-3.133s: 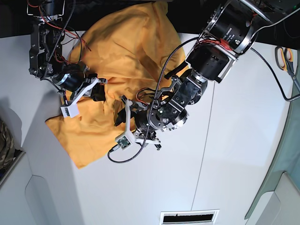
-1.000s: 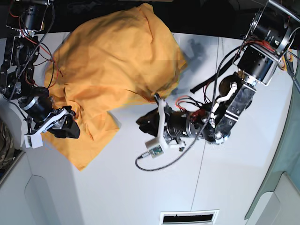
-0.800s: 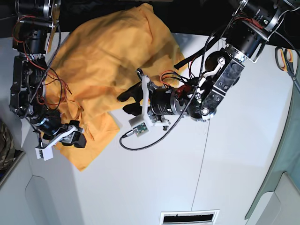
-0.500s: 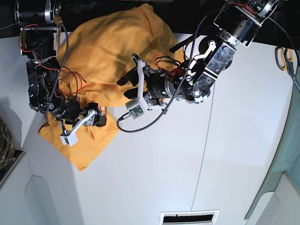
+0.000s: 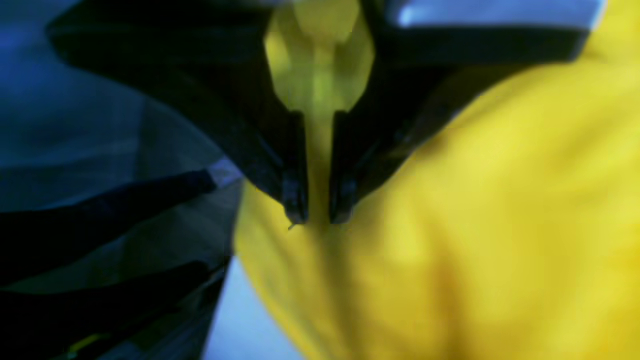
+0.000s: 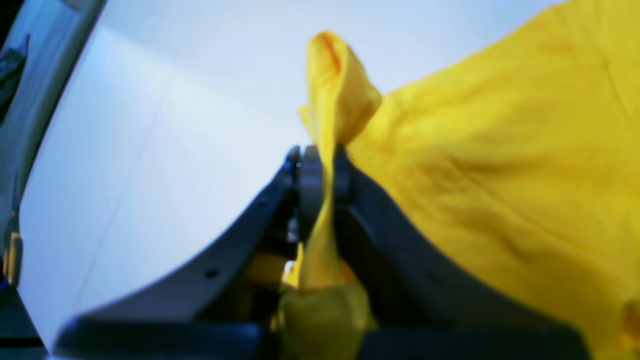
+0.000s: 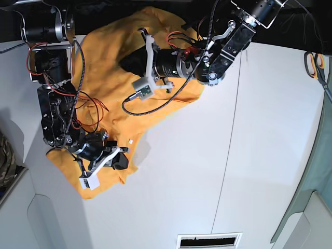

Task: Layout the t-shirt on the table in an organized manner, then fold the t-shirt properly

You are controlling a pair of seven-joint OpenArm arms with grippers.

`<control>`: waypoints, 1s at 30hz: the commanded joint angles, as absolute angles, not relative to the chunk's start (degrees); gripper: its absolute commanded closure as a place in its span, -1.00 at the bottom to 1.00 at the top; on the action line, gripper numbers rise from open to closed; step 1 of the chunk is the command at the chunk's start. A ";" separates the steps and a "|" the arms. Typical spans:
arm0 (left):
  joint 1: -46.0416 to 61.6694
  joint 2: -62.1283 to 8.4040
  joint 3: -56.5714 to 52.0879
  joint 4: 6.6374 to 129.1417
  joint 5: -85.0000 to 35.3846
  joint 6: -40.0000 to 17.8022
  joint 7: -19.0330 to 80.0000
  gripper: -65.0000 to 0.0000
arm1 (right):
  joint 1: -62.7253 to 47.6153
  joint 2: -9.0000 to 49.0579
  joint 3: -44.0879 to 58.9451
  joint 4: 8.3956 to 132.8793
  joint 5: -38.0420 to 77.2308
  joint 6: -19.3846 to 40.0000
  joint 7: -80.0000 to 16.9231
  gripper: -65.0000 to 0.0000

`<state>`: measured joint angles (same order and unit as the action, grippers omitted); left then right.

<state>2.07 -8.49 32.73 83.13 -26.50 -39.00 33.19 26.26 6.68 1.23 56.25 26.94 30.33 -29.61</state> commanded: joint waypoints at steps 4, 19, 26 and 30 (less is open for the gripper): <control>1.76 -5.74 32.67 84.03 -27.62 -40.00 34.00 0.73 | 31.94 6.96 1.54 57.54 28.77 31.51 -27.99 1.00; 2.22 -9.30 31.94 84.03 -21.19 -36.34 37.45 0.73 | 39.46 9.28 8.54 75.79 41.01 33.01 -42.65 1.00; 2.07 -13.41 21.82 84.05 -27.42 -37.54 35.90 0.49 | 34.22 16.60 8.84 78.98 40.75 33.15 -43.70 1.00; 2.04 -13.50 15.57 84.05 -31.70 -39.46 36.47 0.38 | 25.78 19.27 9.08 78.89 37.34 32.77 -43.79 1.00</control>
